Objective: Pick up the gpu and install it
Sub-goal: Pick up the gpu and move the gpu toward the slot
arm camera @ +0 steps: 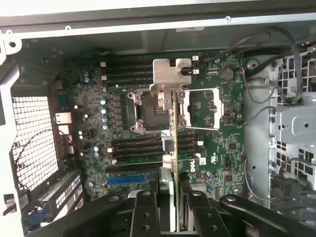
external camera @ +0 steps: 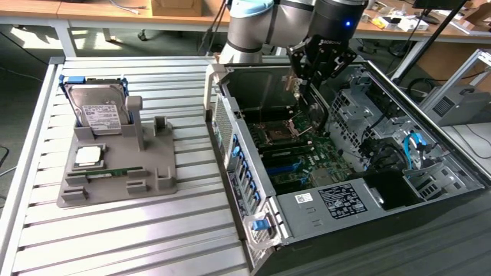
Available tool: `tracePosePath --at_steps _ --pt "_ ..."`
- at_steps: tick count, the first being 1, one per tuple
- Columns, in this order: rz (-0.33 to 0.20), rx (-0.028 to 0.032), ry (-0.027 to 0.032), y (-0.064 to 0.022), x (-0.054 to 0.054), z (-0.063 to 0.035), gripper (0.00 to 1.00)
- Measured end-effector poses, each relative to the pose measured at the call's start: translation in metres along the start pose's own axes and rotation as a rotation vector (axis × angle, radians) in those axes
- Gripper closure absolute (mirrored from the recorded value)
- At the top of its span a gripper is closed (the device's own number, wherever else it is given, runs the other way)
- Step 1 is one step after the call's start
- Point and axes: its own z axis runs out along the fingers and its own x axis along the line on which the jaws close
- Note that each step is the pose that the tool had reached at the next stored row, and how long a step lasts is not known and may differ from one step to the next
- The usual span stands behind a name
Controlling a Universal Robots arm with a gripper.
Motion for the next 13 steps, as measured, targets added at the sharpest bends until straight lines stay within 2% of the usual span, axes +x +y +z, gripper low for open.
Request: tracePosePath --at_steps 13 --pt "0.0 0.0057 -0.0004 0.0012 -0.0092 0.0076 0.73"
